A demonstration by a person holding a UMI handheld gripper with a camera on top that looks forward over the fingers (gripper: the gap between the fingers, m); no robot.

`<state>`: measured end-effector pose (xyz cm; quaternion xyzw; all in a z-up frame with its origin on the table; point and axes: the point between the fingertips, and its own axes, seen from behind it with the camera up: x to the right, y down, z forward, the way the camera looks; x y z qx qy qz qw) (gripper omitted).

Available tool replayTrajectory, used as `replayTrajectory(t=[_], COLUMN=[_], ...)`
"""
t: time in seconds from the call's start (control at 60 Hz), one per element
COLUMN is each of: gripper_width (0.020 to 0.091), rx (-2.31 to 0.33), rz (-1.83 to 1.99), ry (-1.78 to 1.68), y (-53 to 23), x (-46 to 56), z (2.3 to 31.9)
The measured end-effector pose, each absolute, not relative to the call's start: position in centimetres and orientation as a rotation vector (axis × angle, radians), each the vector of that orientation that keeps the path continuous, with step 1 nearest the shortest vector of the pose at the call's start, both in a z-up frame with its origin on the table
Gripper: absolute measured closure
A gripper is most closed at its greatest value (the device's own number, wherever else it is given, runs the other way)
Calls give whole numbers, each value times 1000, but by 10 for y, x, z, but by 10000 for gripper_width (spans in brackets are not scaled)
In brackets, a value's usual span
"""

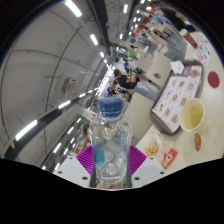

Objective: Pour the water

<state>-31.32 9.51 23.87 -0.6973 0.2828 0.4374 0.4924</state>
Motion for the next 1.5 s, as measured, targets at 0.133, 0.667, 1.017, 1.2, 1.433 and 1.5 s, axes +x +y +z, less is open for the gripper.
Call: replayTrajectory(t=[0.133,0.667,1.017,1.2,1.433,1.5], gripper_width=[706,706,703,704,706,706], rx=[-1523,-1382,-1723,-1740,-1845,-1884], rz=[1426,1705,886,427,55,42], ry=[1072,1425,462,151,-47,-56], y=[117,131,121,137,145,141], x=[-295,-258,-184,-85,33,53], z=[229,182,309,316,208,175])
